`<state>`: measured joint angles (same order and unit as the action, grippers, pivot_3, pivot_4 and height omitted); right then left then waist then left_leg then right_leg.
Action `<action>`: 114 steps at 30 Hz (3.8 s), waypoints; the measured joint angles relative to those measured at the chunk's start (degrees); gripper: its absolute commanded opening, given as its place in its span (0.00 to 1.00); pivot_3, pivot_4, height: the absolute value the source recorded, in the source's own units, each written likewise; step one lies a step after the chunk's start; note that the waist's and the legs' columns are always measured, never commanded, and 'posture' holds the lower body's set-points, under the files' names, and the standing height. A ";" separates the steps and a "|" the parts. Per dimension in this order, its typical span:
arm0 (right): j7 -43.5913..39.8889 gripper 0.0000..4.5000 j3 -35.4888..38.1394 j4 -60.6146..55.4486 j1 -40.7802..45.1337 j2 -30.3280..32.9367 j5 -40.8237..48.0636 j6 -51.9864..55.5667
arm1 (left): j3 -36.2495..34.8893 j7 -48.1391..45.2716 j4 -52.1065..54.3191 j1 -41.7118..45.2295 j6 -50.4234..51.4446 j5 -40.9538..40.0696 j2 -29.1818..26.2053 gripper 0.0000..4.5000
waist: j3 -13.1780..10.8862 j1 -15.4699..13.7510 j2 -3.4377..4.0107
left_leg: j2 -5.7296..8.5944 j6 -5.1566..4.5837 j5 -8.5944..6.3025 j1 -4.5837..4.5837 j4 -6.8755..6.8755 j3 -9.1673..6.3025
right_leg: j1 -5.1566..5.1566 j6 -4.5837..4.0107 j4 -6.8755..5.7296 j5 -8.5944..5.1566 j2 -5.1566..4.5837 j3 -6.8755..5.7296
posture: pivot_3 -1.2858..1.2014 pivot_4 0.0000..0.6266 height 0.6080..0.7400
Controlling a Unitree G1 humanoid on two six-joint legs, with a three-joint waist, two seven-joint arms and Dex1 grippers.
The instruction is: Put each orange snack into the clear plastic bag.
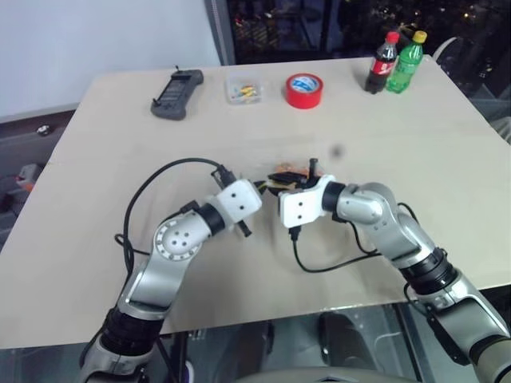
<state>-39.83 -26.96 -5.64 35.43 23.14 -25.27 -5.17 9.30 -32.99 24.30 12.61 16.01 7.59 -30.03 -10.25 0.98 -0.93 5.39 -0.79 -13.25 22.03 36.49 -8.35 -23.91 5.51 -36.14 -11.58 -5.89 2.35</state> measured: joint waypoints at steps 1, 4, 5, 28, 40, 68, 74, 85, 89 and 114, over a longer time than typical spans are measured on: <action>0.00 0.24 0.01 0.01 0.00 0.00 0.00 -0.02 | 0.00 0.01 0.00 0.00 0.01 0.00 0.01 0.00 | 0.00 0.00 0.00 | 0.00 0.00 0.00 0.00 0.00 0.00 | 0.00 0.00 0.00 0.00 0.00 0.00 | 0.52 0.24 1.00; 0.04 0.24 0.04 0.20 0.00 -0.02 0.02 -0.25 | 0.00 0.05 0.00 -0.02 0.10 0.00 0.08 0.00 | 0.00 0.00 0.00 | 0.00 0.00 0.00 0.00 0.00 0.01 | 0.00 0.00 0.00 0.00 0.00 0.00 | 0.52 0.24 1.00; 0.05 0.24 0.04 0.25 0.00 -0.04 0.02 -0.28 | 0.00 0.08 0.00 -0.03 0.18 -0.01 0.13 0.00 | 0.00 0.00 0.00 | 0.00 0.00 0.00 0.00 0.00 0.00 | 0.00 0.00 0.00 0.00 0.00 0.00 | 0.52 0.24 1.00; 0.15 0.02 0.60 1.23 0.01 -0.72 0.28 -1.20 | -0.32 0.32 0.23 -0.12 1.12 -0.91 0.17 0.00 | 0.00 0.00 0.00 | 0.00 0.00 0.00 0.00 0.00 0.00 | 0.00 0.00 0.00 0.00 0.00 0.00 | 0.52 0.24 1.00; 0.35 0.02 7.12 -5.68 -6.07 4.83 5.37 3.80 | 0.06 0.45 -1.11 2.09 -1.40 -3.20 0.19 0.00 | 0.00 -0.23 0.00 | 0.01 -0.01 0.00 0.04 0.00 -0.01 | 0.02 0.01 0.11 0.00 -0.02 -0.01 | 0.52 0.24 1.00; -1.49 0.31 23.35 -10.84 -7.27 11.25 20.73 20.88 | -6.67 0.60 -21.14 16.24 -5.68 -5.65 0.32 0.00 | 0.00 -0.14 -0.01 | 0.03 -0.04 -0.02 0.54 0.07 -0.02 | -0.37 0.01 0.26 0.02 -0.07 -0.01 | 0.52 0.24 1.00; -0.59 0.87 21.67 -17.61 -9.60 8.66 22.46 26.98 | -6.50 0.22 -21.05 15.69 -5.82 -5.53 0.27 0.00 | 0.00 -0.21 0.00 | 0.09 -0.04 -0.02 0.79 0.17 0.00 | -0.59 0.01 0.14 0.04 -0.09 -0.01 | 0.52 0.24 1.00; 3.98 0.87 8.69 -16.01 -0.51 -3.60 19.18 33.14 | -2.94 -0.59 -15.19 12.37 -6.52 -3.75 0.21 0.00 | 0.01 0.02 0.00 | 0.09 -0.03 -0.01 0.79 0.30 0.05 | -0.77 -0.01 -0.23 0.03 -0.07 0.08 | 0.52 0.24 1.00; 5.22 0.75 6.89 -12.64 1.63 -7.05 19.08 35.52 | -2.49 -0.57 -12.91 10.77 -6.43 -3.25 0.04 0.00 | 0.01 -0.05 0.00 | 0.12 -0.03 -0.01 0.80 0.34 0.04 | -0.79 -0.01 -0.28 0.03 -0.08 0.09 | 0.52 0.24 1.00; 3.79 0.07 5.32 -9.33 1.17 -5.66 19.28 39.62 | -3.41 -0.26 -9.63 7.33 -5.17 -3.25 -1.46 0.00 | 0.01 0.06 0.01 | 0.16 -0.03 -0.01 0.77 0.39 0.05 | -0.83 -0.01 -0.46 0.03 -0.07 0.11 | 0.52 0.24 1.00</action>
<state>-36.04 -21.65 -14.97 36.61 17.48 -5.99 34.45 5.89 -33.26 14.67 19.94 10.84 4.34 -31.49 -10.24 1.03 -0.92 5.55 -0.81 -13.26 22.80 36.88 -8.30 -24.74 5.50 -36.60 -11.55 -5.97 2.46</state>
